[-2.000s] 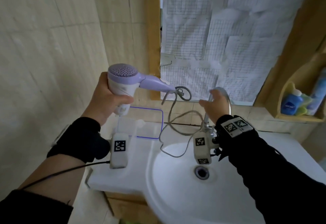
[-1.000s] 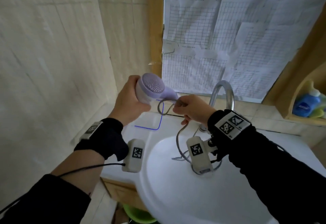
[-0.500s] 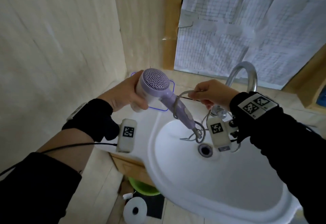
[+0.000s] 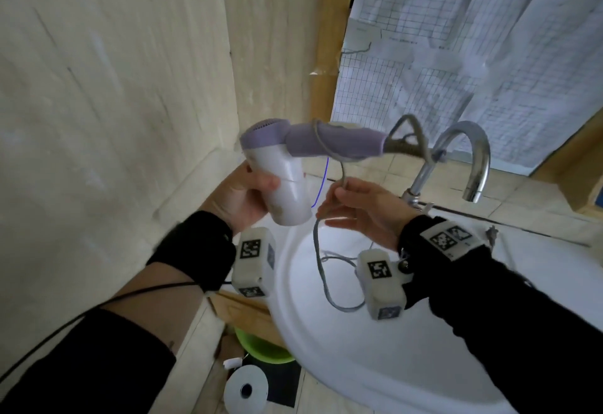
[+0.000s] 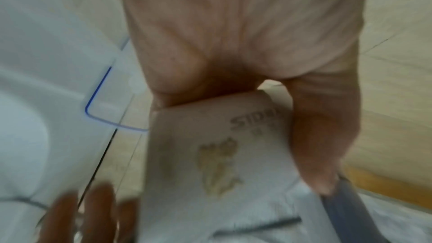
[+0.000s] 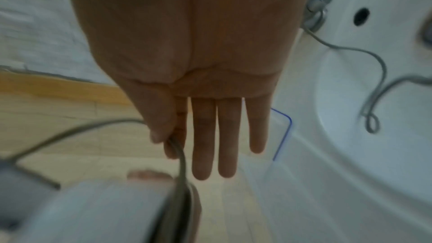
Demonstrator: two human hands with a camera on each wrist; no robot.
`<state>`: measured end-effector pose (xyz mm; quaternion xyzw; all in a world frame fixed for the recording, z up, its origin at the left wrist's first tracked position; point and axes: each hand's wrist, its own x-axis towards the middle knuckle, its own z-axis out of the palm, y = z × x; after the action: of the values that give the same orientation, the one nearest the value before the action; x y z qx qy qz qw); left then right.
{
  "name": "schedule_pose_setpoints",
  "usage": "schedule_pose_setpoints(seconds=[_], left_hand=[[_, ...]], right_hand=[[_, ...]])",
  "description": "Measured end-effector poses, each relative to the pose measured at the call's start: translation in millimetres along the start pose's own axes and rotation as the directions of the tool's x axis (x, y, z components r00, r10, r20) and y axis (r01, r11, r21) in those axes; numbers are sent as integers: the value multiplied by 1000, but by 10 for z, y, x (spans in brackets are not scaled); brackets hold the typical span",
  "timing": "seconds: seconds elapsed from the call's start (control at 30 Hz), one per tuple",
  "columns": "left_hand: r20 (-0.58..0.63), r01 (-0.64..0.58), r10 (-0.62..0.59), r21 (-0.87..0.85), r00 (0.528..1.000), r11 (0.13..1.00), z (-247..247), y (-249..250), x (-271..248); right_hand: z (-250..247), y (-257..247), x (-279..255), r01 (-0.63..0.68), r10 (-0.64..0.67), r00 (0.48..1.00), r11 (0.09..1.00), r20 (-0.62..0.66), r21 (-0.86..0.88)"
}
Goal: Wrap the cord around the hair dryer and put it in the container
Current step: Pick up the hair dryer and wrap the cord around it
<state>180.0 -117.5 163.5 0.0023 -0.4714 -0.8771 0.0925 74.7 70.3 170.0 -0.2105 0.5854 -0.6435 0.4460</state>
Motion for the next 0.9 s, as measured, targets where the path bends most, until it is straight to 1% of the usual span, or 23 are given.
schedule_pose_setpoints(seconds=[0.1, 0.17, 0.27, 0.3, 0.4, 0.47, 0.53, 0.57, 0.63, 0.77, 0.83, 0.9], left_hand=[[-59, -50, 47, -41, 997, 998, 152, -132, 14], [-118, -99, 98, 0, 988, 995, 196, -161, 20], [-204, -168, 192, 128, 960, 977, 176, -153, 36], [-227, -184, 221, 173, 948, 968, 146, -150, 45], [-286, -176, 270, 314, 919, 933, 19, -150, 58], [-327, -116, 282, 445, 902, 888, -62, -155, 42], [-348, -54, 312, 587, 884, 808, -117, -170, -2], [-340, -35, 315, 630, 886, 776, -123, -173, -36], [-307, -1, 283, 676, 908, 737, -134, -187, -104], [-242, 51, 180, 716, 953, 696, -213, -209, -231], [-201, 68, 121, 734, 972, 676, -238, -172, -293], [-155, 75, 68, 757, 986, 650, -237, -101, -339]], right_hand=[[232, 266, 91, -46, 50, 994, 998, -93, 47], [313, 350, 70, -118, 119, 985, 993, -127, 13], [350, 370, -5, -202, 195, 977, 976, -84, -77], [352, 368, -18, -203, 196, 978, 972, -74, -118], [338, 308, -13, -159, 127, 985, 920, -113, -359], [330, 204, -22, -124, 81, 990, 877, -112, -464], [319, 64, -44, -87, 40, 995, 823, -96, -562], [308, -5, -54, -71, 21, 996, 791, -89, -608], [267, -136, -63, -38, -23, 996, 743, -82, -668], [129, -360, -95, 10, -102, 991, 709, -89, -705], [50, -440, -124, -14, -109, 987, 660, -114, -751], [-34, -487, -132, -61, -80, 988, 577, -131, -814]])
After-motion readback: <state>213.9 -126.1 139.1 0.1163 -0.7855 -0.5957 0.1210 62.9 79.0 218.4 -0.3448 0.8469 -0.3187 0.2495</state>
